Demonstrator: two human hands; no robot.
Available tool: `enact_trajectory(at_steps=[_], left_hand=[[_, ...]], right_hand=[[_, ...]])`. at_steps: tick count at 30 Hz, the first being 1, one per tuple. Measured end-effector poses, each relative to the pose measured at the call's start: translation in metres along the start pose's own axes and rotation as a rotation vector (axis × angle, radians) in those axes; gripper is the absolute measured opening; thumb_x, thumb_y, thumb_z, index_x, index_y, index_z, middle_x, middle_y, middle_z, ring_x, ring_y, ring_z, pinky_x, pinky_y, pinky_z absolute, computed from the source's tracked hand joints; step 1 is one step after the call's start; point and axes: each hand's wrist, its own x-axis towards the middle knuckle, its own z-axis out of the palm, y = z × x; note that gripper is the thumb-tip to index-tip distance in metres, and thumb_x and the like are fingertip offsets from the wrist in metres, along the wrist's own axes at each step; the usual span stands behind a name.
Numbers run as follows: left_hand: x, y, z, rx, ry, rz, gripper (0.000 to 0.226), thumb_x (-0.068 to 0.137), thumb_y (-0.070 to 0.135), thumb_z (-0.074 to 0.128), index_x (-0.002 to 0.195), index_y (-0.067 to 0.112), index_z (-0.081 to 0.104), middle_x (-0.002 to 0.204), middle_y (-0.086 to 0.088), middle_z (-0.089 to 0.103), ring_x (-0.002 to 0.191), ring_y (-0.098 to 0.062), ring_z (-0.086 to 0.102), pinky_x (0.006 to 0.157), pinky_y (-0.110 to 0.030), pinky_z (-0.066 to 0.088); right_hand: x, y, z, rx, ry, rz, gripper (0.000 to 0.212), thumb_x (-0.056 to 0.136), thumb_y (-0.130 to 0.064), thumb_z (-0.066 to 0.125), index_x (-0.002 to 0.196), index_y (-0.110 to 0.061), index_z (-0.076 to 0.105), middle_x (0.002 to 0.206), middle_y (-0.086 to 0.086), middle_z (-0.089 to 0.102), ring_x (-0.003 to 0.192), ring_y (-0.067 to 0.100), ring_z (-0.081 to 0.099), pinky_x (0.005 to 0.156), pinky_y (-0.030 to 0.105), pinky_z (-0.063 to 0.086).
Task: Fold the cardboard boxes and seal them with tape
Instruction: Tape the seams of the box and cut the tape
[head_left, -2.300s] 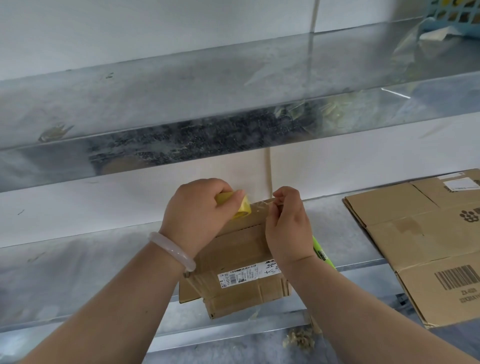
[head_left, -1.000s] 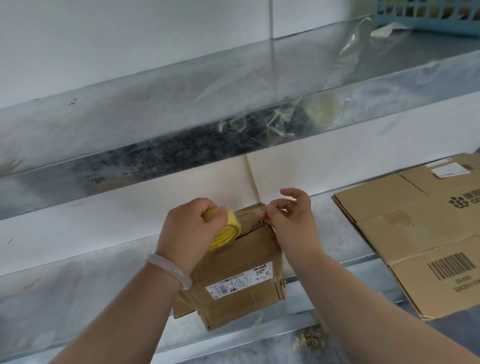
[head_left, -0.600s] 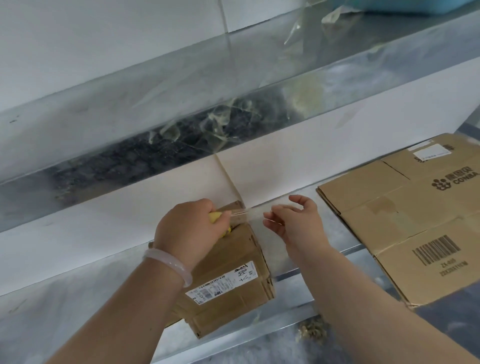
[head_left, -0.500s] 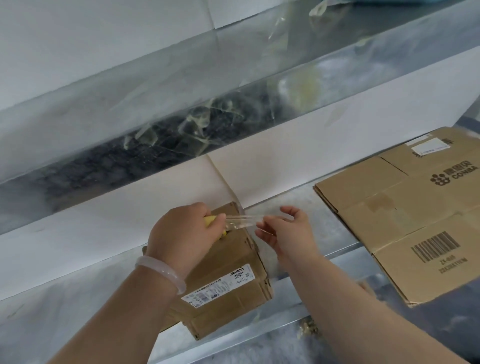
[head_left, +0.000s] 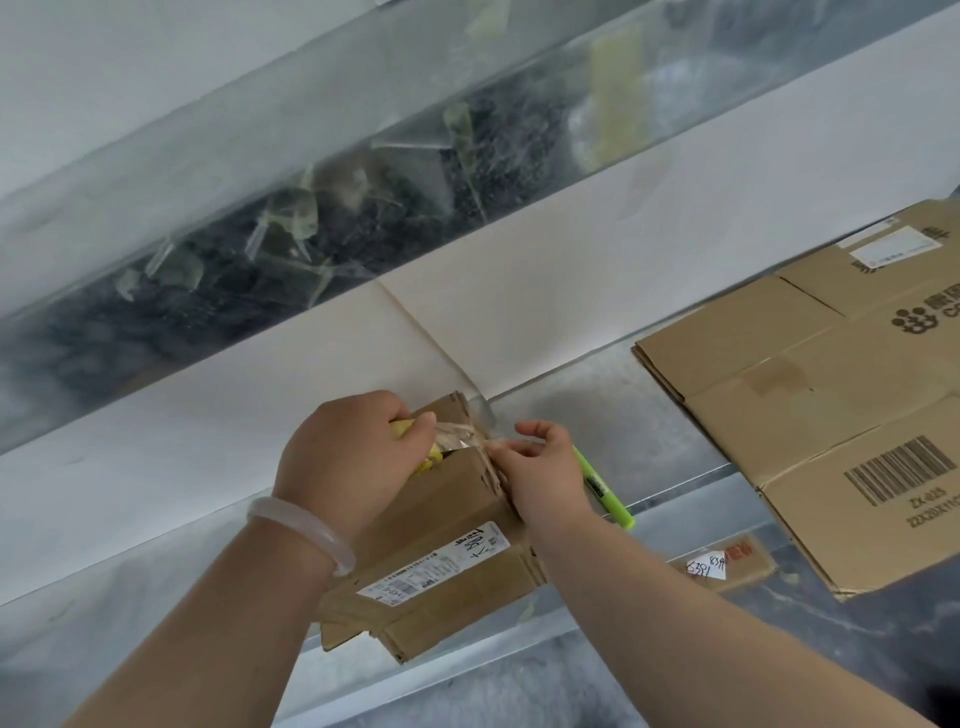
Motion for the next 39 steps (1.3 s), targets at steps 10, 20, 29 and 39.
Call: enact_trajectory(at_steps=[10,20,29,39], left_hand=[[0.0,0.002,-0.002,0.002,-0.023,0.0,0.031,0.092,0.048,0.048,0.076,0.024,0.062,0.067,0.006,0.06,0.066,-0.009,0.055,0.058,-0.029,0.046],[0.001,0.001,-0.004,0.008,-0.04,0.018,0.033,0.092,0.049,0.048,0.075,0.024,0.061,0.065,0.004,0.059,0.064,-0.012,0.056,0.057,-0.029,0.046],[0.005,-0.003,-0.002,-0.003,-0.03,0.023,0.033,0.092,0.049,0.047,0.075,0.024,0.061,0.067,0.005,0.06,0.067,-0.011,0.055,0.06,-0.031,0.048],[0.008,-0.002,-0.01,0.041,-0.038,0.102,0.041,0.093,0.047,0.043,0.068,0.02,0.059,0.062,0.002,0.059,0.061,-0.013,0.056,0.056,-0.031,0.044]], right_hand=[[0.013,0.003,0.004,0.012,0.003,0.192,0.034,0.081,-0.008,0.075,0.107,-0.02,0.057,0.105,0.013,0.068,0.082,0.025,0.062,0.085,0.043,0.055],[-0.002,-0.003,-0.004,-0.079,0.011,0.078,0.032,0.101,-0.013,0.042,0.121,-0.027,0.062,0.098,0.002,0.064,0.083,0.016,0.058,0.089,0.039,0.051],[-0.02,0.014,-0.011,-0.547,-0.346,-0.121,0.095,0.068,-0.093,0.014,0.149,-0.045,0.029,0.158,-0.014,0.027,0.147,0.011,0.019,0.122,0.043,0.014],[-0.008,-0.044,-0.003,-1.044,-0.658,-0.573,0.138,0.056,-0.059,0.086,0.14,-0.058,-0.024,0.158,-0.026,0.005,0.146,0.004,0.013,0.115,0.034,0.025]])
